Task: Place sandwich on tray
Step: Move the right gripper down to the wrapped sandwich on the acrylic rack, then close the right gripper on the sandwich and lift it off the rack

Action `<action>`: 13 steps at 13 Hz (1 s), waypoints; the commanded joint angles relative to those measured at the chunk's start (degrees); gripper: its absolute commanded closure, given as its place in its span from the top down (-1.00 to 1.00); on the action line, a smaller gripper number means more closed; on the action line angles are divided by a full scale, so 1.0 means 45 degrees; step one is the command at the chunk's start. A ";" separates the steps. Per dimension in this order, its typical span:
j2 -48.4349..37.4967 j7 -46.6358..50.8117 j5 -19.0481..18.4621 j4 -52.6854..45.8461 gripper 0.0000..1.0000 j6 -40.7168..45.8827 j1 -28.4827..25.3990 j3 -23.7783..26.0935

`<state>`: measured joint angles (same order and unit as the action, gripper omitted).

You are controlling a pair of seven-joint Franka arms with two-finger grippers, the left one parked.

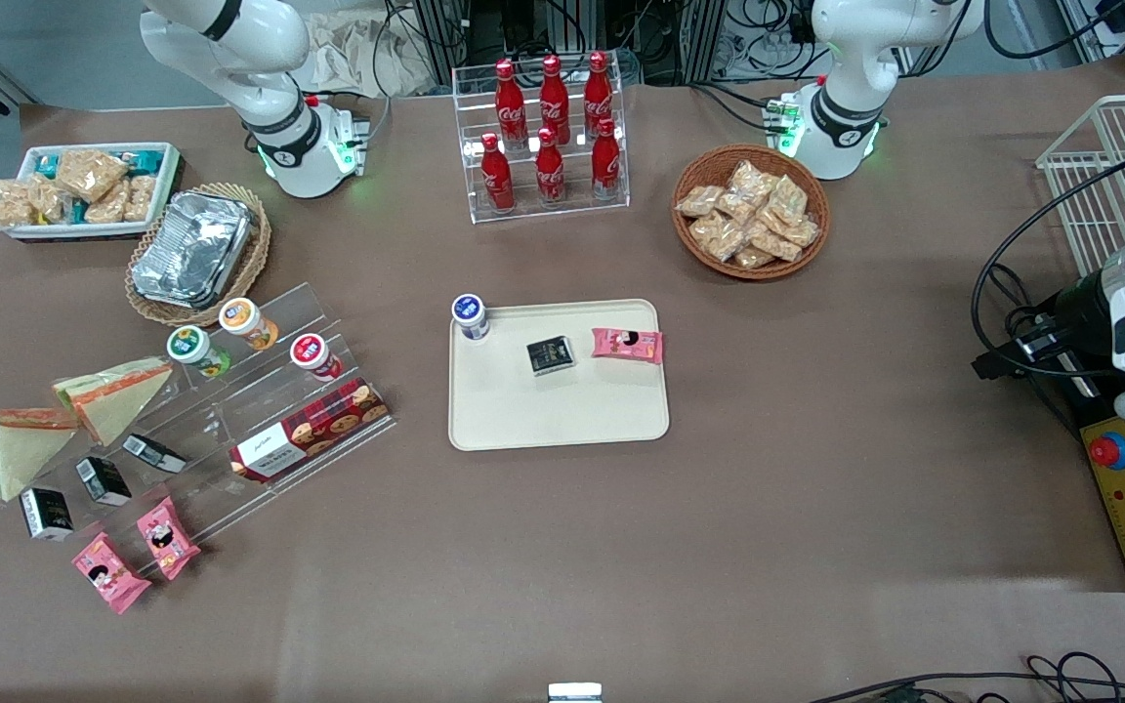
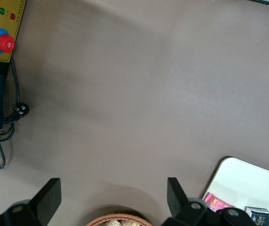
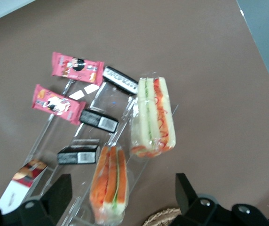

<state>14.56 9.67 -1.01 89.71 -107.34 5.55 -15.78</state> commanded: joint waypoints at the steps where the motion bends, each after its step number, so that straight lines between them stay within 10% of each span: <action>1: 0.0474 -0.0020 0.0515 -0.0130 0.95 -0.0442 0.0151 -0.0359; 13: 0.2329 -0.0059 0.2781 0.1178 0.95 -0.3119 0.0309 -0.1083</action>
<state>24.39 9.71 9.21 93.80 -119.21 7.09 -20.35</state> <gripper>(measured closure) 0.022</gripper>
